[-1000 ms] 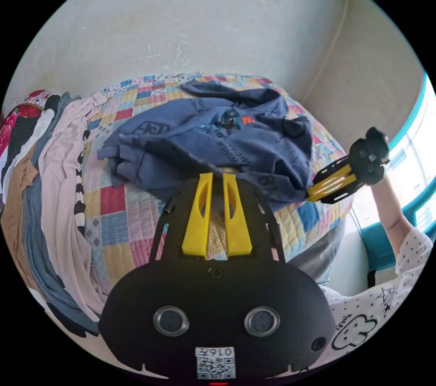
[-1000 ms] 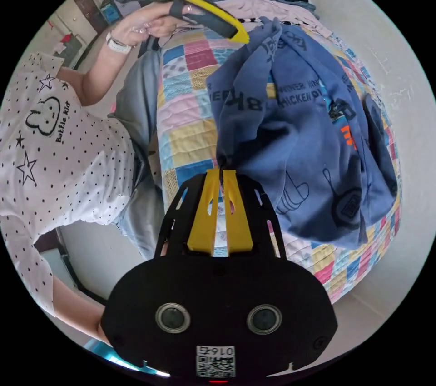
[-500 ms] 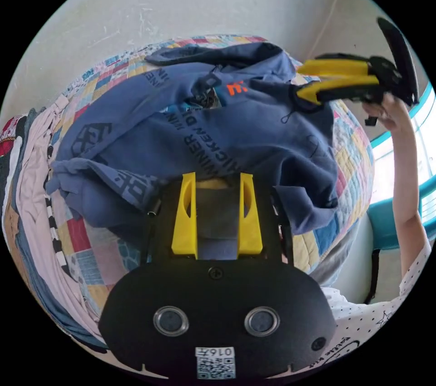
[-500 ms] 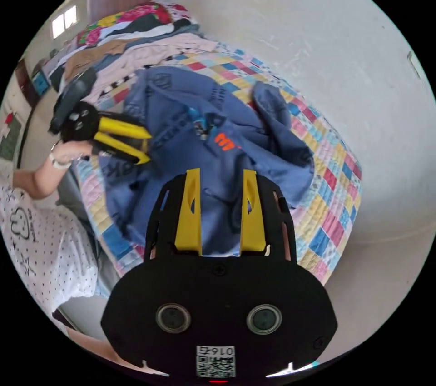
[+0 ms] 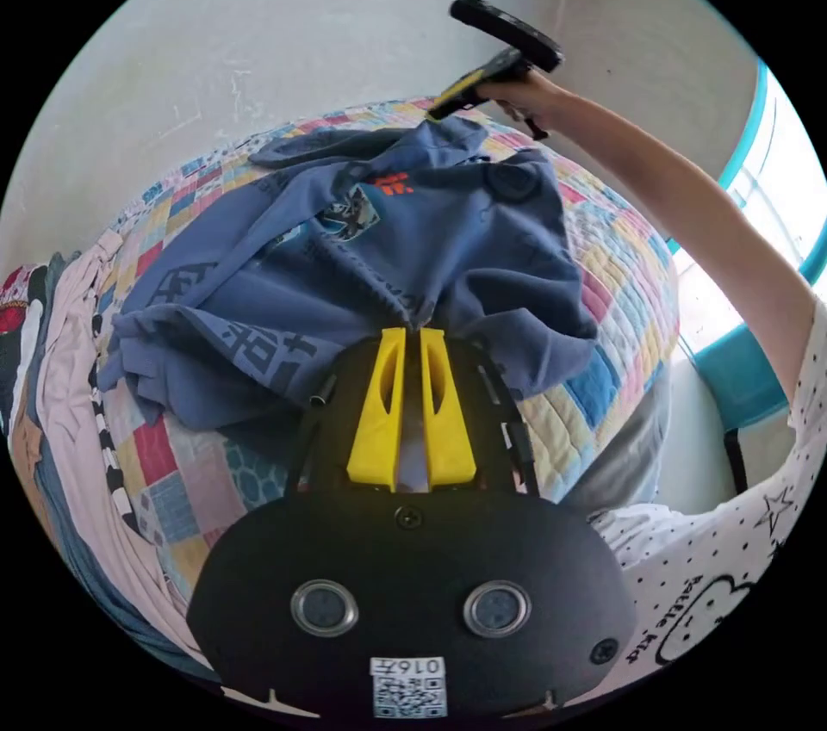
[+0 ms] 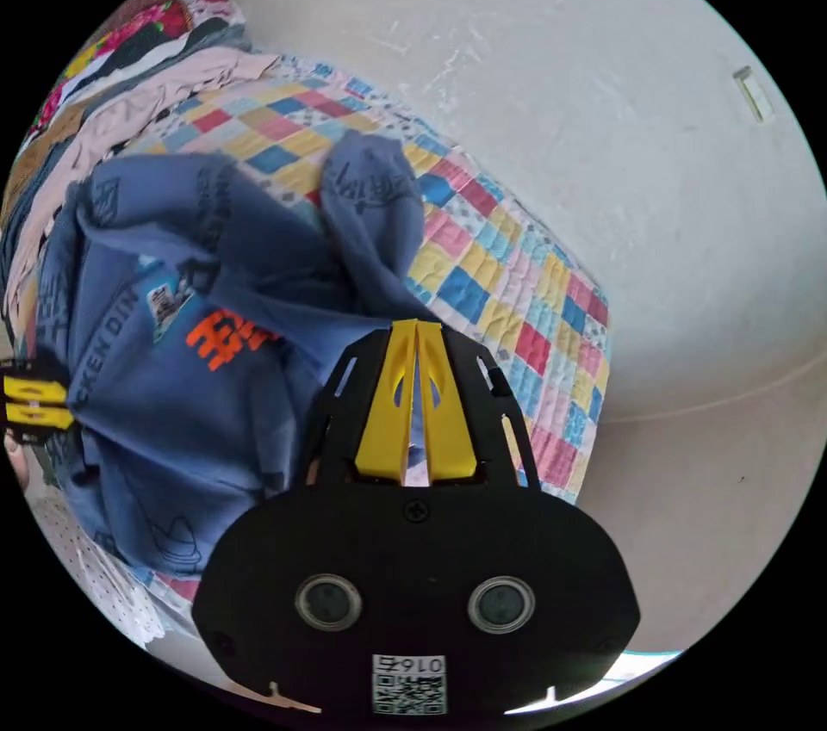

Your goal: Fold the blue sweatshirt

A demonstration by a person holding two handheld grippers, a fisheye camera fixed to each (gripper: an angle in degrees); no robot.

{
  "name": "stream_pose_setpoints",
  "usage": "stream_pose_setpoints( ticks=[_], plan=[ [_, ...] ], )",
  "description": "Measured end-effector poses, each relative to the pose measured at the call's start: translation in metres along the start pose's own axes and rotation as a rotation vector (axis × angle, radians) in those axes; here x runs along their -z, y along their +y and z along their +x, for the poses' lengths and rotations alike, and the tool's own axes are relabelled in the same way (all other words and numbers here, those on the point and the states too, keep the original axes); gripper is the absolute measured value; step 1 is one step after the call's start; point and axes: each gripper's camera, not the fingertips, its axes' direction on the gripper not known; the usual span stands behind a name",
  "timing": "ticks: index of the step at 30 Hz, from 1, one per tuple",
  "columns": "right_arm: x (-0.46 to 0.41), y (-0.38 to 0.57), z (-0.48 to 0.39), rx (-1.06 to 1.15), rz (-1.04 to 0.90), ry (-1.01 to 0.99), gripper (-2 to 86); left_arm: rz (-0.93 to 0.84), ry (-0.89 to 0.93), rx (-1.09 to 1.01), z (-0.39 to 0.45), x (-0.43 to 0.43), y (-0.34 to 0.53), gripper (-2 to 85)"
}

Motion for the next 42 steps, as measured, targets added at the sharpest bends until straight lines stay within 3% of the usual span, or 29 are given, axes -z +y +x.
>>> stream_pose_setpoints(
  ticks=[5,7,8,10,14,17,19,23,28,33,39,42],
  plan=[
    [0.011,-0.005,0.008,0.154,0.035,-0.205,2.0,-0.001,0.075,-0.081,0.031,0.010,0.007,-0.6],
    [0.016,0.000,0.004,0.192,0.100,-0.276,5.6,-0.054,0.373,-0.242,0.052,-0.006,0.006,-0.8],
    [0.015,0.004,0.002,0.192,0.112,-0.297,9.8,-0.068,0.404,-0.246,0.054,-0.013,0.005,-0.9],
    [0.011,0.010,-0.005,0.230,0.080,-0.312,12.9,-0.074,0.255,-0.227,0.054,-0.023,0.003,-0.9],
    [0.003,0.026,-0.015,0.293,0.031,-0.240,13.7,0.025,0.206,-0.158,0.028,0.002,-0.005,-0.6],
    [-0.003,0.033,-0.010,0.282,0.006,-0.246,13.7,0.090,0.048,-0.070,-0.008,0.034,-0.017,0.8],
    [-0.004,0.036,-0.003,0.254,0.012,-0.254,13.8,0.148,-0.102,0.005,-0.043,0.061,-0.024,7.9],
    [-0.011,0.044,0.013,0.204,-0.023,-0.253,14.6,0.132,-0.284,0.128,-0.107,0.068,-0.033,12.4],
    [-0.019,0.056,0.026,0.158,-0.047,-0.273,15.7,-0.071,-0.312,0.219,-0.173,0.005,-0.036,16.5],
    [-0.036,0.066,0.026,0.107,-0.062,-0.215,12.4,-0.126,-0.381,0.218,-0.189,-0.034,-0.040,17.1],
    [-0.033,0.066,0.024,0.112,-0.053,-0.121,1.8,-0.065,-0.314,0.195,-0.217,-0.004,-0.055,0.9],
    [-0.015,0.067,0.034,0.085,0.000,-0.082,0.9,-0.049,-0.209,0.197,-0.245,0.019,-0.072,-0.4]
  ],
)
